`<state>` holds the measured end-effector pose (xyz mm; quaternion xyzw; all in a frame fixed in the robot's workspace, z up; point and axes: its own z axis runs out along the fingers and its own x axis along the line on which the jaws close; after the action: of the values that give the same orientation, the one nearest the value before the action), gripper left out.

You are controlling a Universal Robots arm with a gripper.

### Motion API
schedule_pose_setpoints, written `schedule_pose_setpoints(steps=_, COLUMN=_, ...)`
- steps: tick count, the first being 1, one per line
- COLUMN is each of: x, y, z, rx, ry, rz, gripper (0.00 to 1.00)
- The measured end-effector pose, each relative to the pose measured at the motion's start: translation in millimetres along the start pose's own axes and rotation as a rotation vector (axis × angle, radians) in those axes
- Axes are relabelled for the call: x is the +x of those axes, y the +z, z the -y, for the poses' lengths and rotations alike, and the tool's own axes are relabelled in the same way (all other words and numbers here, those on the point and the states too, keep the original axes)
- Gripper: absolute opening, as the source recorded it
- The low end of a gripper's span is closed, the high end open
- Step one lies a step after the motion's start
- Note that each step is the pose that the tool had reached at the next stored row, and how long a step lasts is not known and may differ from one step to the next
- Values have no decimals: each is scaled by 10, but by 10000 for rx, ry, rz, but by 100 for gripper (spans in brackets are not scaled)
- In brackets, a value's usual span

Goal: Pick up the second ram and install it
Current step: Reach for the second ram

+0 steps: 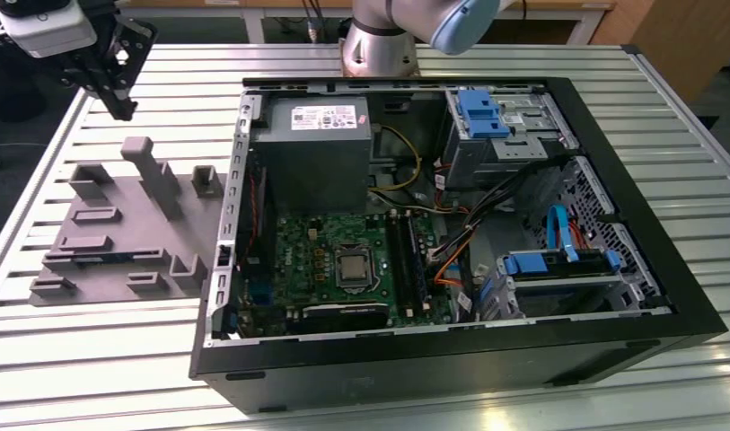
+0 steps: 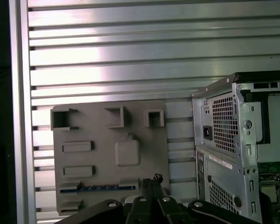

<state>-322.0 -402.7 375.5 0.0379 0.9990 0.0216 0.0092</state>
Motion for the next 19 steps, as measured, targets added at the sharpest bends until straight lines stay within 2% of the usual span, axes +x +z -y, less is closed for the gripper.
schedule_pose_setpoints(steps=10, x=35, y=4, z=3, rx=1, ry=1, rz=-1, gripper=11)
schedule_pose_setpoints(steps=19, x=114, y=5, z=20, rx=0, ry=-1, rz=0, gripper=11)
